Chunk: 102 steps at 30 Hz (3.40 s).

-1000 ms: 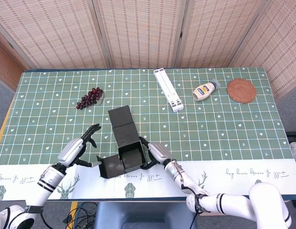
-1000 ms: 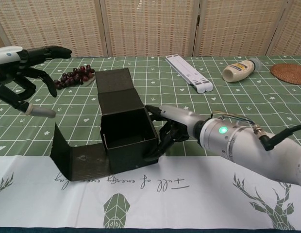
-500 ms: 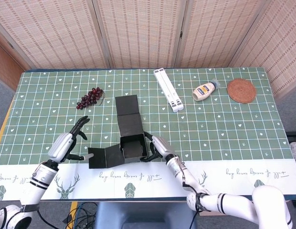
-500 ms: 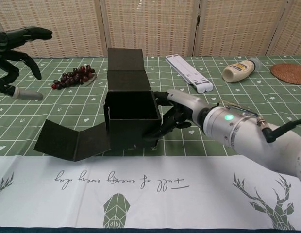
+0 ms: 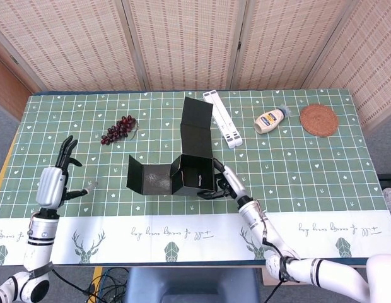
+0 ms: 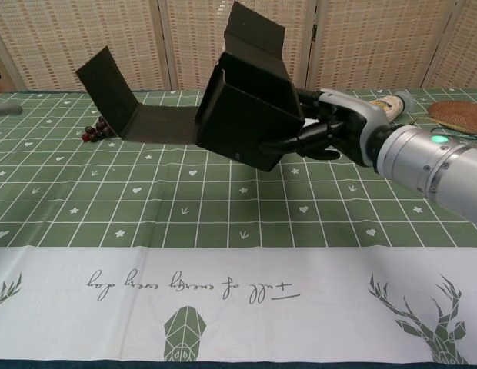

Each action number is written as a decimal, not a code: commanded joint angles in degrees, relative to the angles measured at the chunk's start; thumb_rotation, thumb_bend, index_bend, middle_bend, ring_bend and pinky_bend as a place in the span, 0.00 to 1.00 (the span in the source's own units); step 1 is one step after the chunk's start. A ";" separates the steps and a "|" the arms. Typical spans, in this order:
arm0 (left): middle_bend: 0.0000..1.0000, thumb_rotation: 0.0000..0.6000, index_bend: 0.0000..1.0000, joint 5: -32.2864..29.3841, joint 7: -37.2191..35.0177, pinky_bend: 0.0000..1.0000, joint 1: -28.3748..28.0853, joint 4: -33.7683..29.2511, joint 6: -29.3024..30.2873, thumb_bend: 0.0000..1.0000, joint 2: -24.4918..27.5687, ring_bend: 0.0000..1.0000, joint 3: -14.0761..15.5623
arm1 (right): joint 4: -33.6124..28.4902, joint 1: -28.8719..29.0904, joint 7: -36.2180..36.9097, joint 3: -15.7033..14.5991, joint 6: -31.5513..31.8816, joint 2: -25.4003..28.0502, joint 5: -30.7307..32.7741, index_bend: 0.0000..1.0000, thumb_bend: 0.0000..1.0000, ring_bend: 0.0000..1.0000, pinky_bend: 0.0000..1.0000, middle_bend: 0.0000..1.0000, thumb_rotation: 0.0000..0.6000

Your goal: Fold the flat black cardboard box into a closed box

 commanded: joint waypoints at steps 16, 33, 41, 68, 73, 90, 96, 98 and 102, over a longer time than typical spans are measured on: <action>0.00 1.00 0.00 10.14 3.09 0.83 -5.12 3.62 4.47 0.09 -10.91 0.42 0.52 | -0.39 -2.34 12.95 -2.18 4.16 -1.56 -7.28 0.26 0.21 0.76 1.00 0.40 1.00; 0.00 1.00 0.00 17.49 10.07 0.83 -8.95 1.72 7.33 0.09 -13.05 0.42 0.71 | 0.05 -0.90 9.44 -3.43 2.38 -2.88 -5.80 0.26 0.21 0.76 1.00 0.40 1.00; 0.00 1.00 0.00 19.01 11.41 0.83 -10.58 3.00 6.55 0.09 -13.55 0.41 1.12 | -0.44 0.67 3.81 -3.19 0.60 -3.05 -3.36 0.26 0.21 0.76 1.00 0.40 1.00; 0.28 1.00 0.38 24.18 15.05 0.86 -14.37 14.22 5.60 0.09 -12.63 0.58 5.87 | 0.49 4.50 -9.19 -2.39 -2.95 -4.44 3.39 0.26 0.21 0.77 1.00 0.40 1.00; 0.28 1.00 0.37 23.74 13.48 0.86 -15.05 16.29 4.71 0.09 -13.87 0.58 6.39 | 2.06 5.48 -10.74 -2.27 -3.80 -5.12 3.95 0.26 0.21 0.77 1.00 0.40 1.00; 0.30 1.00 0.40 22.68 6.01 0.86 -15.55 32.84 2.59 0.09 -22.00 0.58 10.55 | 9.01 8.15 -14.71 -3.09 -7.36 -8.56 6.35 0.26 0.21 0.77 1.00 0.40 1.00; 0.30 1.00 0.41 22.19 3.02 0.86 -15.57 39.86 1.85 0.09 -25.81 0.59 11.91 | 12.57 8.54 -14.69 -3.45 -7.92 -10.53 5.91 0.26 0.21 0.77 1.00 0.40 1.00; 0.31 1.00 0.41 22.18 2.44 0.86 -15.61 41.57 1.76 0.09 -26.75 0.59 12.33 | 13.58 8.55 -14.54 -3.55 -7.96 -11.12 5.68 0.26 0.21 0.77 1.00 0.40 1.00; 0.32 1.00 0.42 22.29 1.40 0.86 -15.65 44.69 1.40 0.09 -28.36 0.59 13.50 | 15.84 8.38 -14.23 -4.07 -7.88 -12.27 4.73 0.26 0.21 0.77 1.00 0.40 1.00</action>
